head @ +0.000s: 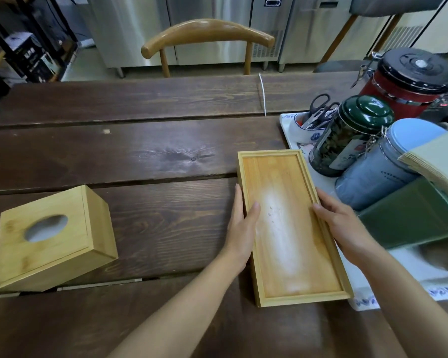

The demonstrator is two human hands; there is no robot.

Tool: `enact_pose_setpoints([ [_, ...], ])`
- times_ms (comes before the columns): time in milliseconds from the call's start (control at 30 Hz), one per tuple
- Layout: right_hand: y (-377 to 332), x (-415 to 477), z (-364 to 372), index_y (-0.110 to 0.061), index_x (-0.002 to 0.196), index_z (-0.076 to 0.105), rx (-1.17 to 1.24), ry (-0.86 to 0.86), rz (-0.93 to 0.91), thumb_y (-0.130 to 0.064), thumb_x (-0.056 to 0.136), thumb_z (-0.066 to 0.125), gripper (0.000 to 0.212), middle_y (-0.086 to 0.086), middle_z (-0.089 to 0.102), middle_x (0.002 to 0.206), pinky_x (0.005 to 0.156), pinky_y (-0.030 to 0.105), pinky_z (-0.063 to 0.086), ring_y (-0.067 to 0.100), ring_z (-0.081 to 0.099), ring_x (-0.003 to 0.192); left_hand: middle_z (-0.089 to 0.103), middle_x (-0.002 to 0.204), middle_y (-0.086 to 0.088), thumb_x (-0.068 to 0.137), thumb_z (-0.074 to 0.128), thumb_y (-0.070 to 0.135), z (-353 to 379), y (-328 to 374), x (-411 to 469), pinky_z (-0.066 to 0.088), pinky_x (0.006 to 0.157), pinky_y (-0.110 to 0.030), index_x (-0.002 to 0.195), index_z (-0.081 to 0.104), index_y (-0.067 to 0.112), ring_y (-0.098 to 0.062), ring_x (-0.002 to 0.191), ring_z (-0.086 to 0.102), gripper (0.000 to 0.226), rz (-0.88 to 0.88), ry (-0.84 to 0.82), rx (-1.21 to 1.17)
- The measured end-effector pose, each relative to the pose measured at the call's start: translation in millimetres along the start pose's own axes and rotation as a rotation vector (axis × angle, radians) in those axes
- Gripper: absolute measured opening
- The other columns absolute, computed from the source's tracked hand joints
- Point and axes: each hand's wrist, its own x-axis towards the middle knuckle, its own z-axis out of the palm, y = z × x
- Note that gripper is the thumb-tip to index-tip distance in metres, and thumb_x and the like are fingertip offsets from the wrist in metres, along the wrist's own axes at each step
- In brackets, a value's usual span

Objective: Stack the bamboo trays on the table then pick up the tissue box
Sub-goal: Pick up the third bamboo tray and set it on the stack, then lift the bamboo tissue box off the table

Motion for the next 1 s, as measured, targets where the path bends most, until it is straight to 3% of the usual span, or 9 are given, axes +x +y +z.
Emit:
enact_pose_setpoints([
  [100, 9, -15, -1, -0.055, 0.1, 0.056, 0.02, 0.011, 0.007, -0.015, 0.093, 0.045, 0.043, -0.044, 0.063, 0.084, 0.076, 0.015, 0.042, -0.018, 0.058, 0.084, 0.034, 0.154, 0.006, 0.096, 0.049, 0.031, 4, -8, -19, 0.029, 0.115, -0.044, 0.147, 0.011, 0.046, -0.015, 0.137, 0.037, 0.065, -0.039, 0.02, -0.011],
  [233, 15, -32, -3, -0.054, 0.099, 0.054, 0.033, 0.029, -0.005, -0.01, 0.091, 0.049, 0.045, -0.047, 0.062, 0.082, 0.06, -0.002, 0.043, -0.023, 0.057, 0.081, 0.038, 0.152, 0.006, 0.097, 0.048, 0.026, 6, -16, -36, 0.03, 0.115, -0.048, 0.146, 0.018, 0.048, -0.016, 0.137, 0.038, 0.061, -0.077, 0.074, -0.006],
  [433, 19, -42, 1, -0.056, 0.092, 0.055, 0.009, 0.082, -0.007, -0.012, 0.091, 0.049, 0.045, -0.045, 0.061, 0.085, 0.071, 0.009, 0.04, -0.025, 0.055, 0.08, 0.037, 0.153, 0.005, 0.098, 0.045, 0.018, 10, -18, -44, 0.028, 0.116, -0.047, 0.145, 0.02, 0.047, -0.017, 0.138, 0.036, 0.061, -0.085, 0.112, -0.019],
  [533, 19, -44, 4, -0.043, 0.12, 0.051, 0.029, 0.125, -0.02, -0.014, 0.092, 0.048, 0.041, -0.032, 0.054, 0.109, 0.076, 0.008, 0.038, -0.012, 0.053, 0.095, 0.039, 0.151, 0.004, 0.098, 0.044, 0.018, 11, -19, -44, 0.03, 0.115, -0.047, 0.145, 0.021, 0.047, -0.018, 0.136, 0.039, 0.06, -0.089, 0.116, -0.013],
  [600, 18, -45, 5, -0.037, 0.129, 0.044, 0.006, 0.129, -0.013, -0.015, 0.093, 0.046, 0.042, -0.031, 0.049, 0.111, 0.08, 0.008, 0.035, -0.011, 0.051, 0.096, 0.04, 0.151, 0.004, 0.099, 0.044, 0.018, 12, -18, -44, 0.031, 0.114, -0.048, 0.145, 0.021, 0.047, -0.019, 0.135, 0.04, 0.059, -0.093, 0.113, -0.008],
  [700, 19, -45, 4, -0.045, 0.117, 0.043, -0.027, 0.13, -0.019, -0.014, 0.093, 0.046, 0.04, -0.04, 0.049, 0.092, 0.058, -0.006, 0.037, -0.03, 0.05, 0.074, 0.041, 0.15, 0.003, 0.098, 0.044, 0.017, 12, -15, -46, 0.032, 0.114, -0.048, 0.146, 0.022, 0.045, -0.019, 0.134, 0.041, 0.059, -0.095, 0.11, -0.006],
  [767, 19, -44, 4, -0.038, 0.123, 0.047, -0.027, 0.126, 0.002, -0.015, 0.092, 0.048, 0.039, -0.031, 0.056, 0.106, 0.071, -0.001, 0.039, -0.021, 0.054, 0.088, 0.04, 0.151, 0.003, 0.098, 0.046, 0.019, 10, -13, -47, 0.032, 0.114, -0.048, 0.147, 0.022, 0.042, -0.019, 0.135, 0.04, 0.059, -0.095, 0.1, -0.011],
  [833, 15, -43, 3, -0.023, 0.133, 0.045, -0.046, 0.141, 0.045, -0.018, 0.092, 0.05, 0.042, -0.01, 0.052, 0.131, 0.093, 0.018, 0.035, 0.0, 0.049, 0.111, 0.035, 0.154, 0.004, 0.097, 0.048, 0.023, 8, -11, -50, 0.029, 0.115, -0.047, 0.147, 0.023, 0.041, -0.018, 0.138, 0.036, 0.059, -0.085, 0.1, 0.019],
  [1000, -8, -38, 10, -0.011, 0.129, 0.049, -0.276, 0.263, -0.003, -0.02, 0.09, 0.05, 0.039, 0.013, 0.056, 0.13, 0.093, 0.037, 0.04, 0.024, 0.051, 0.116, 0.032, 0.154, 0.007, 0.095, 0.052, 0.028, -25, 9, -57, 0.026, 0.107, -0.027, 0.147, 0.029, 0.032, -0.01, 0.138, 0.032, 0.057, 0.005, 0.185, 0.198],
])
